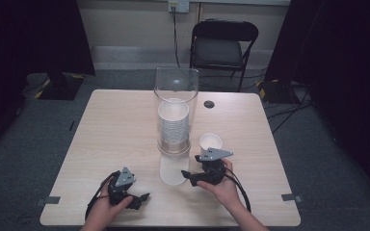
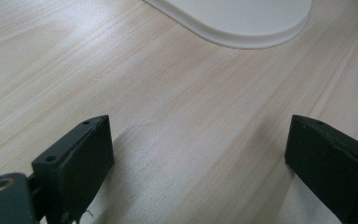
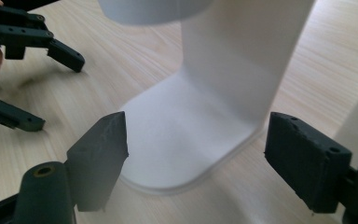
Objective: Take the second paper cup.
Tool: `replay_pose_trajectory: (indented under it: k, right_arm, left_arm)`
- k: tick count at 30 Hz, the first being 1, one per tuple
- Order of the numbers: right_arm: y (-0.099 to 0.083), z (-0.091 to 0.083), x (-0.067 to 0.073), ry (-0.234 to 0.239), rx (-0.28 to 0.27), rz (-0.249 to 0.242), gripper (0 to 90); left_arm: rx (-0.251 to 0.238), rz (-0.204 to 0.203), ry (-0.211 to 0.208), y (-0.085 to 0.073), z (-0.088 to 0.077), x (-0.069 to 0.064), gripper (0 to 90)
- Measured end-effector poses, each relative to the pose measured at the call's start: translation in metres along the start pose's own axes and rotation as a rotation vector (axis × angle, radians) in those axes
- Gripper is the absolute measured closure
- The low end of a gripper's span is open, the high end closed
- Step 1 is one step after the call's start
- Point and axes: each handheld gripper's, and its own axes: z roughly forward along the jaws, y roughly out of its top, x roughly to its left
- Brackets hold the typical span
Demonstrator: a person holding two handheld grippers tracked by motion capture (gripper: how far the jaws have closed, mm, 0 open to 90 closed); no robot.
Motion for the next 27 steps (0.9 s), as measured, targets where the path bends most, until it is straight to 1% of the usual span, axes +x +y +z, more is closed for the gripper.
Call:
replay_pose_trajectory:
  k: [4,8,10,15,17,18,23,26,27]
  right_arm:
    - [0.011,0.002,0.004,0.013,-0.021,-0.003,20.5]
    - [0.016,0.004,0.007,0.020,-0.032,-0.006,20.4]
    - [0.023,0.005,0.009,0.022,-0.052,-0.012,20.5]
    - [0.028,0.009,0.011,0.030,-0.064,-0.017,20.4]
    - [0.030,0.011,0.012,0.027,-0.074,-0.019,20.4]
    - [0.032,0.012,0.014,0.032,-0.088,-0.019,20.4]
    - [0.037,0.013,0.016,0.039,-0.103,-0.016,20.5]
    - [0.040,0.013,0.015,0.039,-0.126,-0.014,21.2]
    - [0.040,0.013,0.015,0.039,-0.126,-0.014,21.2]
  left_arm:
    - [-0.001,-0.003,0.001,0.000,0.000,0.000,6.8]
    - [-0.003,-0.004,0.000,0.000,0.001,0.000,6.7]
    - [0.000,-0.001,0.000,0.000,0.000,0.000,6.7]
    - [0.000,-0.002,0.000,0.000,0.000,0.000,6.6]
    - [0.000,-0.001,0.000,0.000,0.000,0.000,6.6]
    - [0.000,-0.001,0.000,0.000,0.000,0.000,6.7]
    - [0.000,-0.001,0.000,0.000,0.000,0.000,6.6]
    - [0.000,-0.001,0.001,0.000,0.000,0.000,6.6]
    - [0.000,-0.001,0.001,0.000,0.000,0.000,6.6]
